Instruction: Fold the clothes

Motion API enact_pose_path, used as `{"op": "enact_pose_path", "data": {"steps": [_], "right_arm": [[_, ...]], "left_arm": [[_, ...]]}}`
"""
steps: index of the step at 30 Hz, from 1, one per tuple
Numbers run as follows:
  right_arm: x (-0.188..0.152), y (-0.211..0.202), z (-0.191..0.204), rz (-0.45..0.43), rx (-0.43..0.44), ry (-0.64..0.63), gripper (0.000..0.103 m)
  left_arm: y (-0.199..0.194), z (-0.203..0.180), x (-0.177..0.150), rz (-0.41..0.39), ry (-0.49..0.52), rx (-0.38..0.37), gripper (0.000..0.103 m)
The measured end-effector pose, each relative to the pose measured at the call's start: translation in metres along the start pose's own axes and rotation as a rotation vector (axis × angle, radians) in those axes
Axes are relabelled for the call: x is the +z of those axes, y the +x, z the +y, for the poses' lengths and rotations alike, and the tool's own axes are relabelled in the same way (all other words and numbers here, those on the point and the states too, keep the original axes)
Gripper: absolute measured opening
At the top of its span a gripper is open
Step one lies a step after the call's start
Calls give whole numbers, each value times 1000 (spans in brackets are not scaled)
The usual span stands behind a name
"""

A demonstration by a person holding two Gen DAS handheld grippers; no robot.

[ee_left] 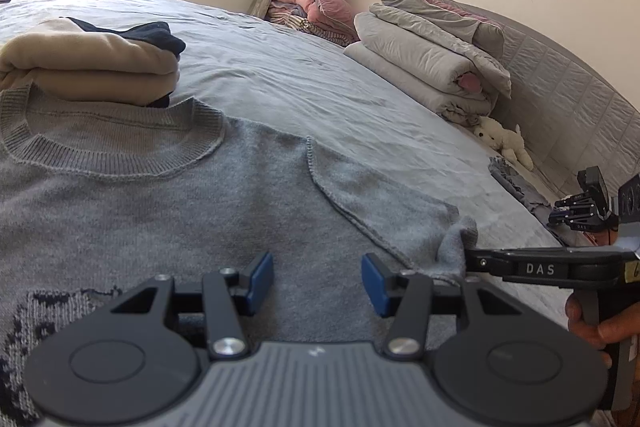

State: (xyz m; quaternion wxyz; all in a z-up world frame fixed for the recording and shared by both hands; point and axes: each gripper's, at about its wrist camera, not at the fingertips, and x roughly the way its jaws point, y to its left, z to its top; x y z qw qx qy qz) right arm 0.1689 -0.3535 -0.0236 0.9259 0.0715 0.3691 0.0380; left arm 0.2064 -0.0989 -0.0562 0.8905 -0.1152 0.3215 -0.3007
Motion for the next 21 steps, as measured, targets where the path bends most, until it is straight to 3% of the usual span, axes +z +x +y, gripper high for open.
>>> {"op": "enact_pose_path", "data": {"steps": [13,15,19,21], "right_arm": [[-18,-36,-12,77,-105,22,7],[-14,-38,-15,65,-109,38,16],[-3,-36,-24,29,-116,76,20],[6,-28,-31,8,-121,96,42]], "left_arm": [[1,1,-1,0,-3,-7,52],[1,1,-1,0,-3,-9,53],[0,-1,0,2,5,-1,53],[-1,-5,2,13,33,23,53]]}}
